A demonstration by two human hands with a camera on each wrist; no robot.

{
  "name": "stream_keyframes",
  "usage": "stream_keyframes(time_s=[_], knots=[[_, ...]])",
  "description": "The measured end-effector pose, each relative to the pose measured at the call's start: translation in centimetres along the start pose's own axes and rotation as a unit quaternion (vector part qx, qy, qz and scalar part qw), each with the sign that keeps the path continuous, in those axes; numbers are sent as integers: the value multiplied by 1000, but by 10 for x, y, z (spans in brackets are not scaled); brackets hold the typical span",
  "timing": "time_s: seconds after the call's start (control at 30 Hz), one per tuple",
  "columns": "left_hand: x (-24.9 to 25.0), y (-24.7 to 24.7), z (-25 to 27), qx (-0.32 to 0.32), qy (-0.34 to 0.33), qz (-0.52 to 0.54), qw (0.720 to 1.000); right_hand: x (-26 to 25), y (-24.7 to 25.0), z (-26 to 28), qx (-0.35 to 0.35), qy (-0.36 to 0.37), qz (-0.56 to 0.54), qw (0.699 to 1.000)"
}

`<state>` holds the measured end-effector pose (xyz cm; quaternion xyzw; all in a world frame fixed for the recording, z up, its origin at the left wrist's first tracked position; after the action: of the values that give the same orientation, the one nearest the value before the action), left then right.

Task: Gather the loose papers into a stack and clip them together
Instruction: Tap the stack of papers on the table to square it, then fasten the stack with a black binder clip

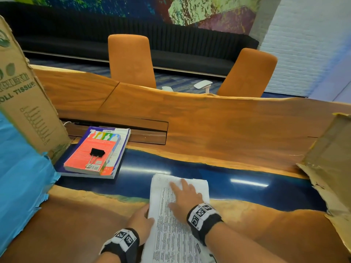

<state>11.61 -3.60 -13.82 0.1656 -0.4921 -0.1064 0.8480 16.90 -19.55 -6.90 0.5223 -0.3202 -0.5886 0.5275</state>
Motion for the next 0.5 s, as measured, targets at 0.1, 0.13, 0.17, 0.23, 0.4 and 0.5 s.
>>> stream_keyframes(time_s=[0.1, 0.13, 0.17, 0.23, 0.4, 0.5], knots=[[-4, 0, -3, -2, 2, 10, 1000, -15, -23, -15, -50, 16, 44, 998], [-4, 1, -2, -5, 4, 8, 1000, -15, -29, -19, -63, 12, 54, 996], [-4, 3, -1, -9, 6, 1, 1000, -15, -34, -22, -73, 10, 62, 995], [5, 11, 1, -5, 12, -16, 1000, -13, -41, -25, -81, 8, 69, 994], [54, 95, -40, 166, -39, -122, 978, -10, -49, -27, -85, 1, 63, 994], [91, 154, -81, 247, -94, -190, 946, -11, -51, -28, -82, -4, 65, 995]])
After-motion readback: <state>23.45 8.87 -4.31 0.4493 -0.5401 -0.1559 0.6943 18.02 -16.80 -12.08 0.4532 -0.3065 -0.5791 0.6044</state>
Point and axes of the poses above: each hand's wrist, its own z-axis away from the middle knuckle, its own y-axis out of the back of the hand, x = y × z, the point moved 6 cm from there along -z, towards the middle knuckle, and after that the axes turned 12 degrees about x, right-handed, at the moved point
